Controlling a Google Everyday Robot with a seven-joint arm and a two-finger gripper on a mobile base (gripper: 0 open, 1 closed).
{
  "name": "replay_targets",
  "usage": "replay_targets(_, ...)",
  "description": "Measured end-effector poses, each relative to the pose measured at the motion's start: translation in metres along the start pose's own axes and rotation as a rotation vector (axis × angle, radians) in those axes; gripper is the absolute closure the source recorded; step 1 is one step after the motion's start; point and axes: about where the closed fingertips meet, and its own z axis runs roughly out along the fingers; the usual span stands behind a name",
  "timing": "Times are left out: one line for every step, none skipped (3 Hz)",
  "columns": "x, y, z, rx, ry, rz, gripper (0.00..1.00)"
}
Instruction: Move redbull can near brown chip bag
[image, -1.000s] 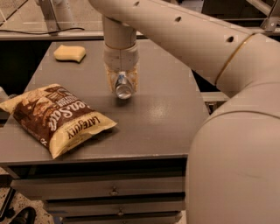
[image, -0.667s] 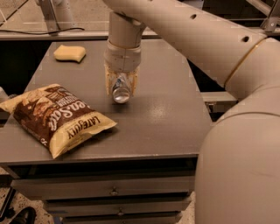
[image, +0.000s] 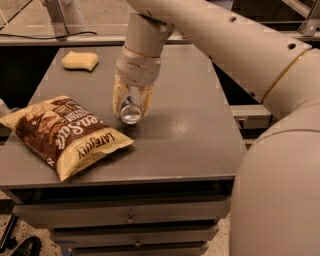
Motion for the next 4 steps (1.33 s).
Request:
replay_targets(-0.0018,0.0025,0.0091,0.006,-0.028,0.018,0.83)
replay_targets(-0.0002,0.0056,0.0125,-0.004,-0.033,0.033,0.6)
replay_targets(0.0007,0.0064,0.0131,-0.023,-0.028,0.037,0.36)
replay_targets(0.0014,0.0066,0.0134,-0.04,-0.022,0.035,0.13)
